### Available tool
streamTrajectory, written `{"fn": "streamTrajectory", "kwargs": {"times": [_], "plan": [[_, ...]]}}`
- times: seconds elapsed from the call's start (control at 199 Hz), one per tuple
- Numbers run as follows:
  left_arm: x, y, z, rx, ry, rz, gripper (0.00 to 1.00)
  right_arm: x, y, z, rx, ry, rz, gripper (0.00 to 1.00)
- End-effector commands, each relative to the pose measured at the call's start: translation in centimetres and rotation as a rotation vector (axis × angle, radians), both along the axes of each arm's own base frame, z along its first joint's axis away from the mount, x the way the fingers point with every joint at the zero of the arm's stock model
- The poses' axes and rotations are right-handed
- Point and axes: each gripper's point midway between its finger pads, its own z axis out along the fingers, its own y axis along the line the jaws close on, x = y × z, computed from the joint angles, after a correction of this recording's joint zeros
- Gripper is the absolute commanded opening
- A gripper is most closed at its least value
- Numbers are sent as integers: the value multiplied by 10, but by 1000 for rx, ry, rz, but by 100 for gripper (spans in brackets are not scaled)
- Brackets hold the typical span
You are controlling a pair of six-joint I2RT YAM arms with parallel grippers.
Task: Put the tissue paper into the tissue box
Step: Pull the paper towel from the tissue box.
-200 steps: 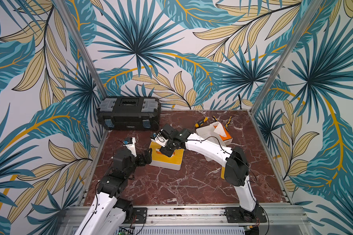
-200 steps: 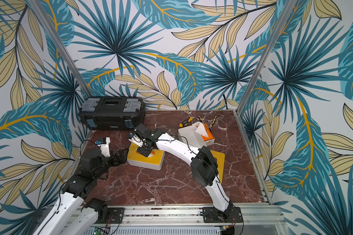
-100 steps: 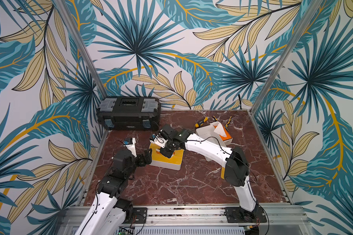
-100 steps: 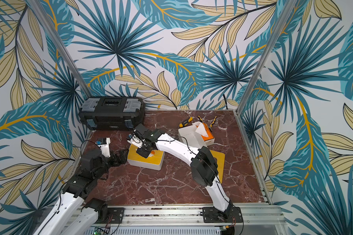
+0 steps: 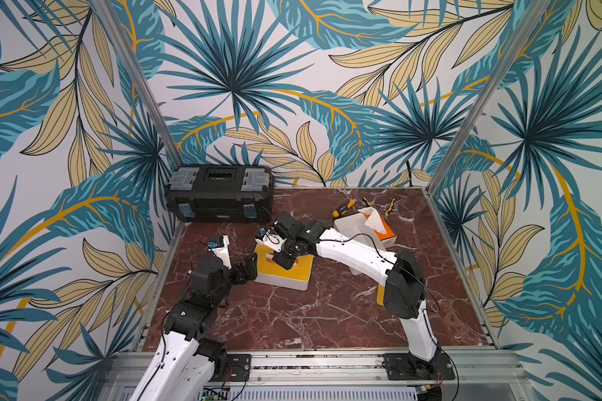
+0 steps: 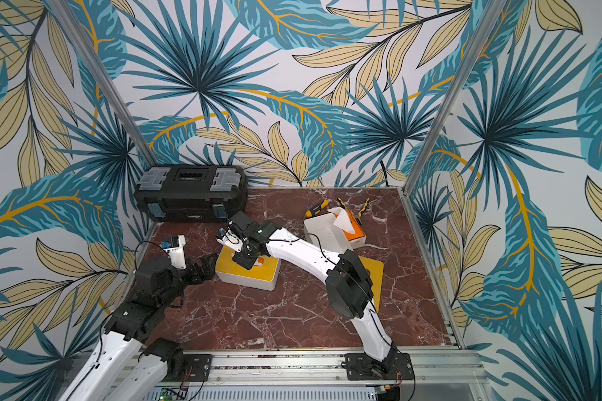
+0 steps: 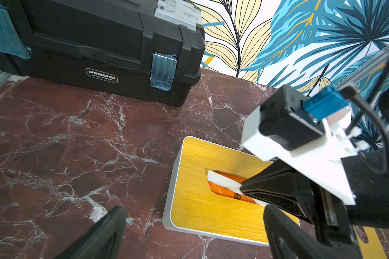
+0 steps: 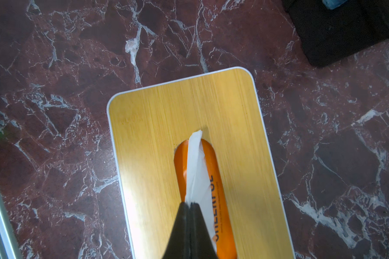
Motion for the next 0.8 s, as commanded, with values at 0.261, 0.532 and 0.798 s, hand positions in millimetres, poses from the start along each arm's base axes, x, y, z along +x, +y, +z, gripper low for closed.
{"fn": "streamTrajectory", "kwargs": {"times": [0.261, 0.532, 0.798], "plan": [[1, 5, -5, 0, -11, 25, 100, -4, 0, 31, 70, -65, 15, 0], [1, 7, -10, -2, -8, 37, 100, -2, -1, 48, 104, -103, 10, 10], [4, 4, -17, -23, 9, 32, 100, -16, -18, 99, 234, -167, -27, 52]]}}
